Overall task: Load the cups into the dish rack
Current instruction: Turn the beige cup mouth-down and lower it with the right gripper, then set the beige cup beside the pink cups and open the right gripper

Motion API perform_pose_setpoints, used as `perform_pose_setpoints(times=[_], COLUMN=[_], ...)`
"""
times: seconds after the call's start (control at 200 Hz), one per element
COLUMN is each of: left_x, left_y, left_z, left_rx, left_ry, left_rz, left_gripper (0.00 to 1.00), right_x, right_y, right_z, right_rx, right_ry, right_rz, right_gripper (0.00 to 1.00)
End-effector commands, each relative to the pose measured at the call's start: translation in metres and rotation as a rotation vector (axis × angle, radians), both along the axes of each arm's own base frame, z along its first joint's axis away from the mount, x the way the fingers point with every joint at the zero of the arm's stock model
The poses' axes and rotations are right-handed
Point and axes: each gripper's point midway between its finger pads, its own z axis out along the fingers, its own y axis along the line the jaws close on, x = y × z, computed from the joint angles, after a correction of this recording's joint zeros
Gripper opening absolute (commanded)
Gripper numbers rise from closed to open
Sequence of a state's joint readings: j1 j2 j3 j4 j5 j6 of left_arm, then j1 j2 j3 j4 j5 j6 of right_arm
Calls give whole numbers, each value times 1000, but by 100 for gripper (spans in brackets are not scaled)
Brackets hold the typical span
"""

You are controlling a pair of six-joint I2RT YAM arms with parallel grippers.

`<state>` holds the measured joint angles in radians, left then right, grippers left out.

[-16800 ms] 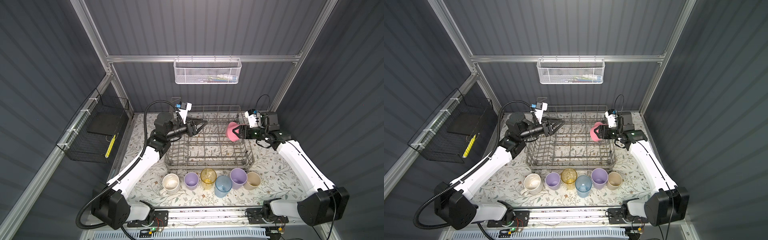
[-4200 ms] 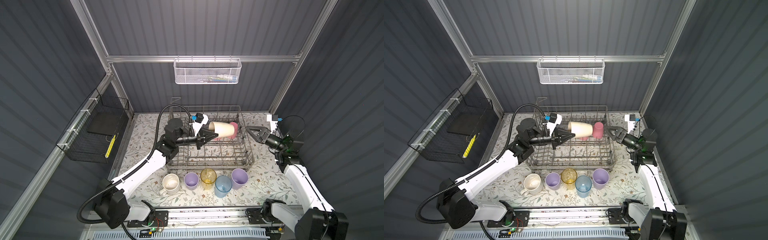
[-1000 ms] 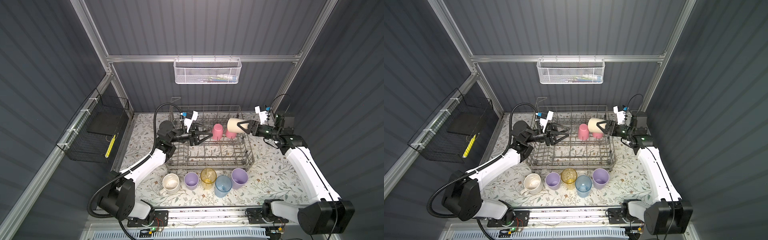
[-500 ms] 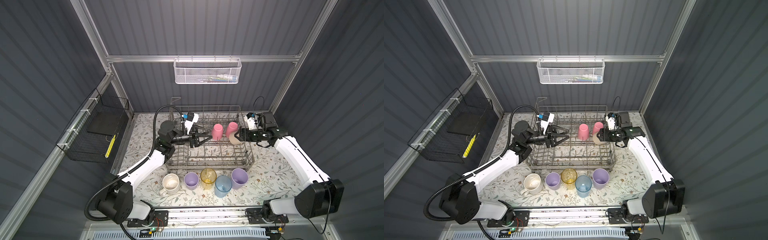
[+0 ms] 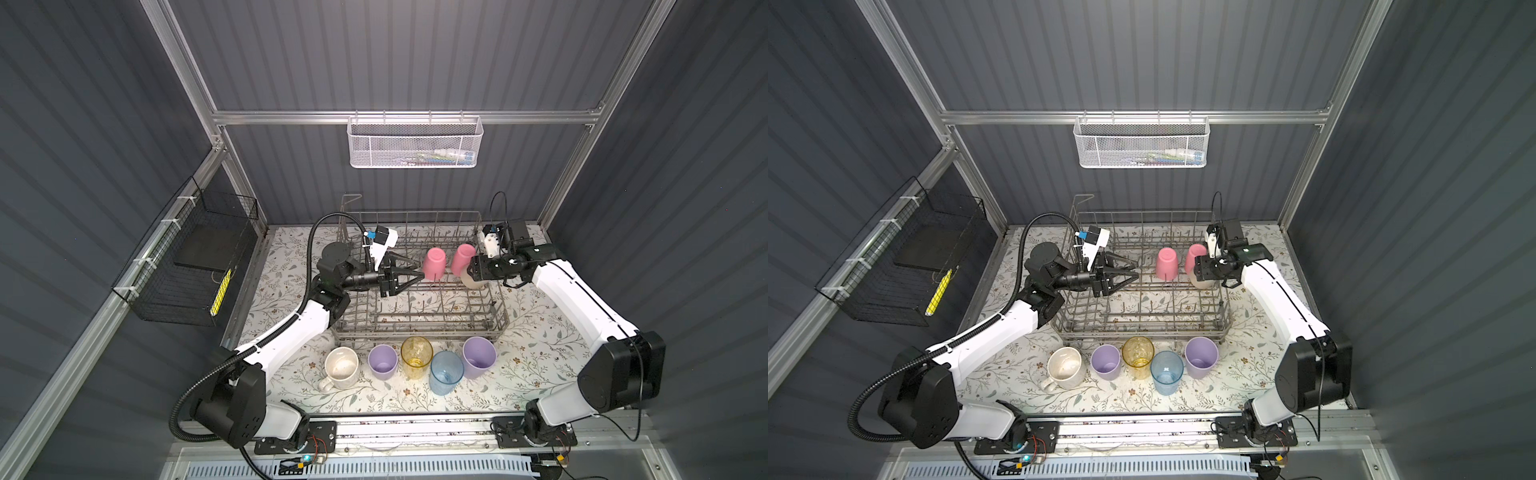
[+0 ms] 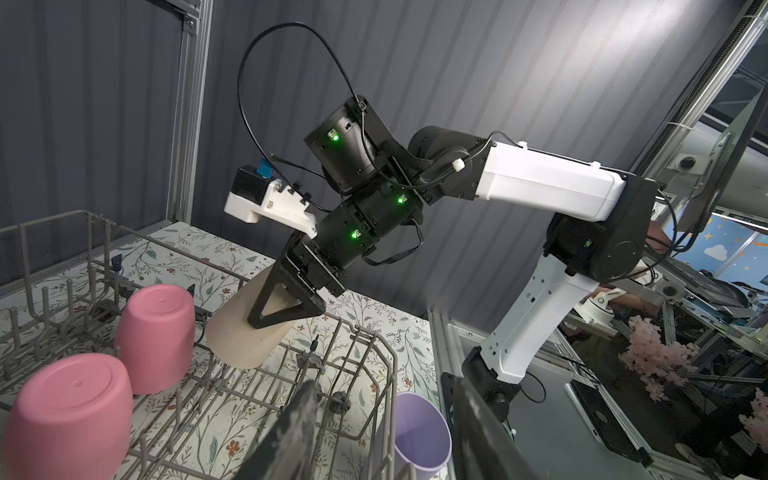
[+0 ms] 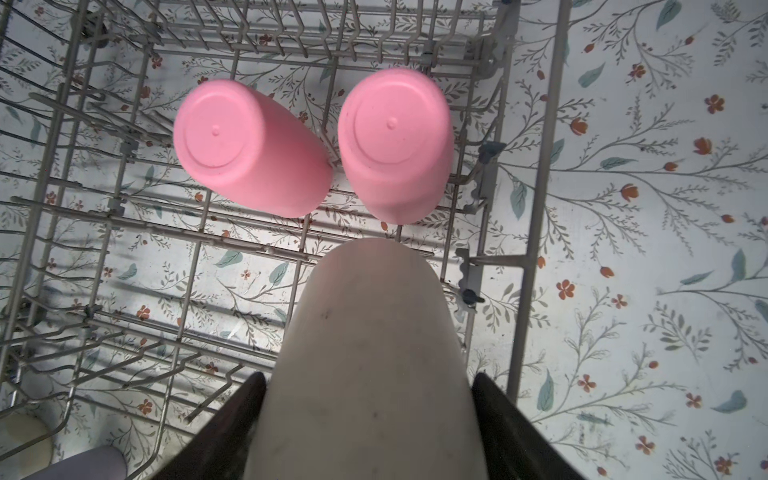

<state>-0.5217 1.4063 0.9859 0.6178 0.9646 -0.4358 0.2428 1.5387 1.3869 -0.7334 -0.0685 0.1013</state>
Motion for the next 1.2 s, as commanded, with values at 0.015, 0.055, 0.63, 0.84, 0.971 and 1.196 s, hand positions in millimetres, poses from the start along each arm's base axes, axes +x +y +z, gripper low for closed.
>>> perform_pose_setpoints(times=[0.015,0.055,0.63,0.84,0.971,1.196], left_x=[-4,-4,3,3,3,3], left_y=[5,5,1,1,1,1], left_z=[0,0,-6,-7,-10,-11], left_rx=[4,6,18,19,25,26], left_ry=[-22,-22,-10,-7,-2,-3], left_rz=[8,10,6,3,4,4], left_gripper=[52,52,52,51,51,51], right_x=[9,12,26,29,31,32], right_y=[2,3,6,8,9,11], right_z=[6,4,-27,-39,-44,-53], right_rx=[-29,-30,-96,-118,-123,-137], right_ry=[-22,-22,39,60,69,93], right_rz=[9,10,6,5,2,3], right_gripper=[54,54,63,67,69,76])
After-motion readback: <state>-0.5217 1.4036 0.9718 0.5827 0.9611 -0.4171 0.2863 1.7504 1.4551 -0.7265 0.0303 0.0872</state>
